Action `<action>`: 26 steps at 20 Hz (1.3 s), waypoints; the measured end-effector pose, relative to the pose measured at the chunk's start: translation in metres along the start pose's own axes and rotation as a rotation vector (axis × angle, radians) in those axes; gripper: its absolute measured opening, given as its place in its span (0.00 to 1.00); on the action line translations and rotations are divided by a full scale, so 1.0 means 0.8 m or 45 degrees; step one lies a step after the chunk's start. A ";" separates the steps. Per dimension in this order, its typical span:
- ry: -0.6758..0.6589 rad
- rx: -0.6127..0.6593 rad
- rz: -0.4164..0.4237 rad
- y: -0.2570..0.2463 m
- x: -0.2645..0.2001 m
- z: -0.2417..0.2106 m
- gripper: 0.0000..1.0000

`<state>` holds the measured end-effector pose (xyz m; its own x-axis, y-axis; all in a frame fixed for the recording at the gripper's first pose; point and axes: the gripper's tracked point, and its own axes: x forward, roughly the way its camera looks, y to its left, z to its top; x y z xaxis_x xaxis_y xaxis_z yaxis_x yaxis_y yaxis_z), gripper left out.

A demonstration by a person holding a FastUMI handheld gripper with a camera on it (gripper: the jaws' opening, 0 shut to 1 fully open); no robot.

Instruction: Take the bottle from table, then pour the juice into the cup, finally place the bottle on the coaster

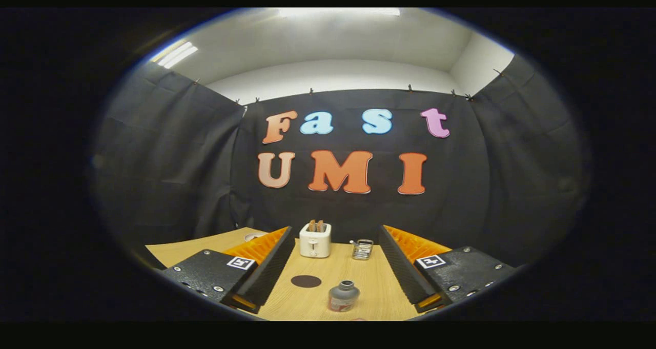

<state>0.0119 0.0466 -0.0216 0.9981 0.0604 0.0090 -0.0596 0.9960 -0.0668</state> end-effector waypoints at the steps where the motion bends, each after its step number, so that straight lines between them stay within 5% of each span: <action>1: -0.004 0.004 0.002 0.001 0.001 -0.003 0.98; 26: 0.350 0.147 0.129 0.004 -0.003 -0.260 0.99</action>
<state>0.0119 0.0356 -0.2295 0.9523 0.1550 -0.2630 -0.1442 0.9877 0.0602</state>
